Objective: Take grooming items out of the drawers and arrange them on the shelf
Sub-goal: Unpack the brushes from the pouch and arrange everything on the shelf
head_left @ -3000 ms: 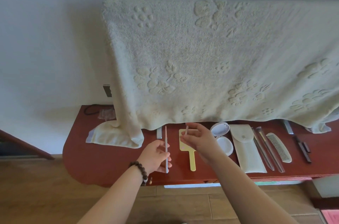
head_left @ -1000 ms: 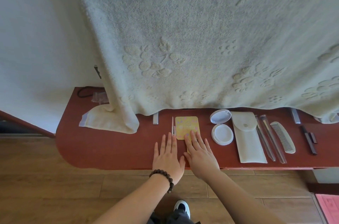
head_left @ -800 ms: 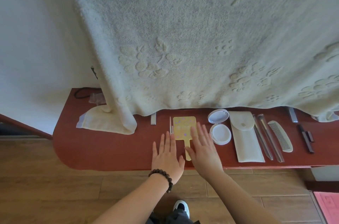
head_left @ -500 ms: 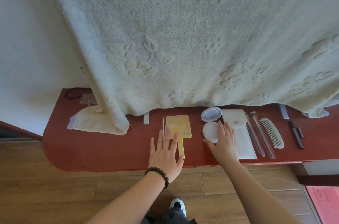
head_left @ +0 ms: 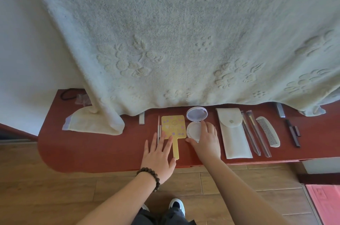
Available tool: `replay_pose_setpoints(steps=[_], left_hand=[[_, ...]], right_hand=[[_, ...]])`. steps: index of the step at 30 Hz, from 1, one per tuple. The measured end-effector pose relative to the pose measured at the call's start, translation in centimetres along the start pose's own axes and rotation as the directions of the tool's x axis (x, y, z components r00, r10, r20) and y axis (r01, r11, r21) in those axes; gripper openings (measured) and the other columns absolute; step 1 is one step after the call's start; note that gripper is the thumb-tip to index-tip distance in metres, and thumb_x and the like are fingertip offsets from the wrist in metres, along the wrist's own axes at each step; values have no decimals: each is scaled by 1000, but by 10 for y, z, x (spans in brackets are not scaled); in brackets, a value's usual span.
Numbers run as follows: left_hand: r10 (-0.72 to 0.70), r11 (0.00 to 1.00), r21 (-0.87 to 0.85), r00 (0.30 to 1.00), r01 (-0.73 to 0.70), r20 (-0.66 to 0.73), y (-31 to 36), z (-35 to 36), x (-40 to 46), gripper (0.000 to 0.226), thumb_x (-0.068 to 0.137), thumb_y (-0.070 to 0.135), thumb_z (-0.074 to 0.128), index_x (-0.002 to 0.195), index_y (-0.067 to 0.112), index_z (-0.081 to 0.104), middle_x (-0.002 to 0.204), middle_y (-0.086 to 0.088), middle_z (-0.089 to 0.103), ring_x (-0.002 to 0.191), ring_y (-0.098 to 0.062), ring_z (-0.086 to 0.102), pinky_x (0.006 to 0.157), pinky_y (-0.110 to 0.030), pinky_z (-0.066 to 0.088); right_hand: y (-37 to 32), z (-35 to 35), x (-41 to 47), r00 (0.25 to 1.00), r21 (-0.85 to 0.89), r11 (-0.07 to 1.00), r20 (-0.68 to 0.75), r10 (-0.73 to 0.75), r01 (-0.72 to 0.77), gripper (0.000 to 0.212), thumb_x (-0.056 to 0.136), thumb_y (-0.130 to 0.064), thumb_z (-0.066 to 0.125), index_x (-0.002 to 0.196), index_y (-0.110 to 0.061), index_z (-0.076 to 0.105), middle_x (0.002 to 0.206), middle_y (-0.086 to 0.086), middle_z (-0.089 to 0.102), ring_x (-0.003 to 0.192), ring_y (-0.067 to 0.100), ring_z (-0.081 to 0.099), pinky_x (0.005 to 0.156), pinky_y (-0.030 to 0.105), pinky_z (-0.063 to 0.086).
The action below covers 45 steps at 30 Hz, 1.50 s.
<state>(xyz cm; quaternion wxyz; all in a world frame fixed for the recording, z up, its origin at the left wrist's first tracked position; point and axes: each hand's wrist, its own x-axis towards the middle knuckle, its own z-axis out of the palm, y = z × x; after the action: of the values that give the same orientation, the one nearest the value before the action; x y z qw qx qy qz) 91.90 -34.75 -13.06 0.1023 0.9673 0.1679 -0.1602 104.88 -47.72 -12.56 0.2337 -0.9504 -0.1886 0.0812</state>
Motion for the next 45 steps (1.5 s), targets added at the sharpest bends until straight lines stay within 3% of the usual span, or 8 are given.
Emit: replay_pose_setpoints(steps=[5, 8, 11, 15, 18, 24, 30, 45], left_hand=[[4, 1000, -19, 997, -6, -81, 5, 1, -1, 71, 92, 58, 21, 150, 31, -10, 159, -6, -15, 145, -31, -15, 117, -54, 0], [31, 997, -60, 986, -41, -167, 19, -10, 4, 70, 88, 54, 20, 149, 21, 23, 158, -13, 12, 146, -35, 6, 115, -55, 15], [105, 989, -84, 972, -125, -209, 48, -21, 13, 65, 89, 49, 25, 144, 16, 34, 153, -17, 29, 142, -38, 21, 111, -55, 24], [186, 972, -103, 958, -212, -217, 90, -25, 22, 61, 91, 42, 45, 144, 17, 27, 153, -18, 28, 143, -40, 19, 114, -53, 19], [217, 969, -81, 961, -233, -170, 126, -25, 27, 63, 95, 41, 40, 149, 16, 20, 158, -17, 13, 146, -35, 6, 118, -51, 15], [226, 970, -59, 967, -234, -120, 215, -12, 49, 60, 98, 36, 34, 151, 21, 11, 160, -10, -11, 147, -30, -10, 120, -47, 3], [92, 995, 47, 996, -91, -19, 244, 11, 57, 62, 101, 41, 23, 150, 24, -12, 152, -9, -30, 143, -32, -24, 119, -50, 0], [20, 996, 88, 1000, -21, 16, 212, 6, 48, 63, 101, 43, 20, 149, 25, -17, 156, -7, -26, 142, -27, -27, 119, -46, -2]], right_hand=[[14, -13, -12, 999, 22, 999, 5, 32, -32, 76, 84, -45, 64, 143, -10, 33, 145, 7, 34, 134, 24, 31, 106, 37, 35], [30, -28, -26, 990, 46, 991, -63, 128, -125, 69, 90, -41, 57, 146, -13, 29, 152, 9, 26, 140, 25, 24, 109, 42, 36], [54, -47, -38, 977, 33, 979, -69, 202, -200, 63, 94, -40, 51, 146, -16, 27, 156, 7, 19, 145, 24, 15, 111, 46, 33], [98, -74, -39, 971, -64, 971, -81, 226, -231, 60, 95, -42, 46, 148, -21, 25, 159, 1, 10, 147, 21, -1, 117, 44, 16], [135, -94, -28, 976, -130, 967, -27, 216, -218, 61, 96, -44, 41, 150, -24, 20, 161, 0, 2, 147, 21, -10, 120, 42, 7], [184, -112, 3, 985, -252, 967, 174, 0, 45, 57, 101, -42, 23, 151, -30, -1, 158, -5, -16, 140, 12, -26, 116, 34, -12], [199, -103, 5, 920, -242, 935, 357, -162, 259, 57, 102, -22, 24, 151, -18, -5, 159, 0, -12, 135, 12, -27, 117, 33, -11], [149, -81, 7, 891, -187, 959, 440, -111, 212, 68, 98, -14, 33, 150, -12, -10, 159, 3, -15, 145, 22, -18, 120, 38, -5]])
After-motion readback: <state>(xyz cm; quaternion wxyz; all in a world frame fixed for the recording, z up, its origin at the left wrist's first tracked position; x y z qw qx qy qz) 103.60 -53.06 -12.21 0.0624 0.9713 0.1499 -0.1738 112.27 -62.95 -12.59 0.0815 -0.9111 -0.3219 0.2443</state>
